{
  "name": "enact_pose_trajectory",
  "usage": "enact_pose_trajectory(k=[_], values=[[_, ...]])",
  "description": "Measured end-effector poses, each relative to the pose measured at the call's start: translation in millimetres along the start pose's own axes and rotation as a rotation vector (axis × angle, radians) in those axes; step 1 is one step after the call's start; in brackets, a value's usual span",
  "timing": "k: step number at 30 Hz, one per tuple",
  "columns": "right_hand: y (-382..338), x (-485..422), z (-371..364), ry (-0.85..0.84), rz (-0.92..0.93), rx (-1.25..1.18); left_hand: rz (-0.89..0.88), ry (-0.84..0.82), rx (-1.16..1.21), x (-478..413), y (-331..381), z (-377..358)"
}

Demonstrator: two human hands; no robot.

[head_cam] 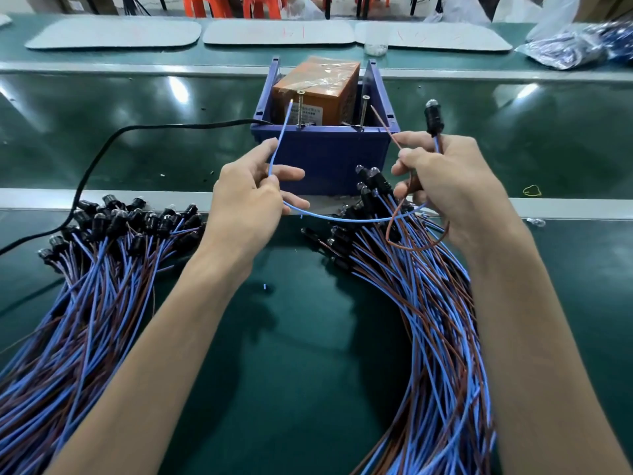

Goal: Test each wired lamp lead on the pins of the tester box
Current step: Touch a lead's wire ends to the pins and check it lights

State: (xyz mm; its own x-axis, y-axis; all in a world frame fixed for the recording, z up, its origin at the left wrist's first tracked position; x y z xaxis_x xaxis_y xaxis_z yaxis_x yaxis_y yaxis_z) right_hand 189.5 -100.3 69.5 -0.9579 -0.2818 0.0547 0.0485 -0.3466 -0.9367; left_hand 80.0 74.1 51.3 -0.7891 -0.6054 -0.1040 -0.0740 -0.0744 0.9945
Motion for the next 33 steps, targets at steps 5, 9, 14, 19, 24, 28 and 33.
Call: enact_pose_trajectory(k=[5,9,14,19,24,28,33], values=[[0,-1,1,-0.015,0.025,0.013,0.007,0.002,-0.03,0,0,-1],[1,-2,0,-0.021,0.038,0.052,0.012,0.017,-0.031,1,2,1],[3,-5,1,-0.014,0.055,0.03,0.009,0.017,-0.041,1,4,1],[2,-7,3,0.004,0.092,0.02,-0.001,-0.001,-0.047,1,7,0],[0,-6,3,0.003,0.123,-0.045,-0.007,-0.014,-0.045,2,10,-1],[-2,-5,2,-0.006,0.125,-0.088,-0.015,-0.018,-0.055,3,12,-1],[-4,-2,3,-0.02,0.116,-0.106,-0.013,-0.027,-0.047,5,15,-2]])
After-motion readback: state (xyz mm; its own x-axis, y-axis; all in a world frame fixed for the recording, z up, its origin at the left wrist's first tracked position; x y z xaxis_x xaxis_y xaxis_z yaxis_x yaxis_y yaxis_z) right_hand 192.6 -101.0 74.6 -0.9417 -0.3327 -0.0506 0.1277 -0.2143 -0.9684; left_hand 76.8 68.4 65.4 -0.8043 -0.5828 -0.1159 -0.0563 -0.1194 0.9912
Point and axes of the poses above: each hand's wrist, its own x-axis away from the middle knuckle, its own z-axis out of the back of the hand, y = z × x, the point moved 6 cm from there along -x, towards the middle knuckle, and after that the axes turned 12 degrees about x, right-handed, at the moved point
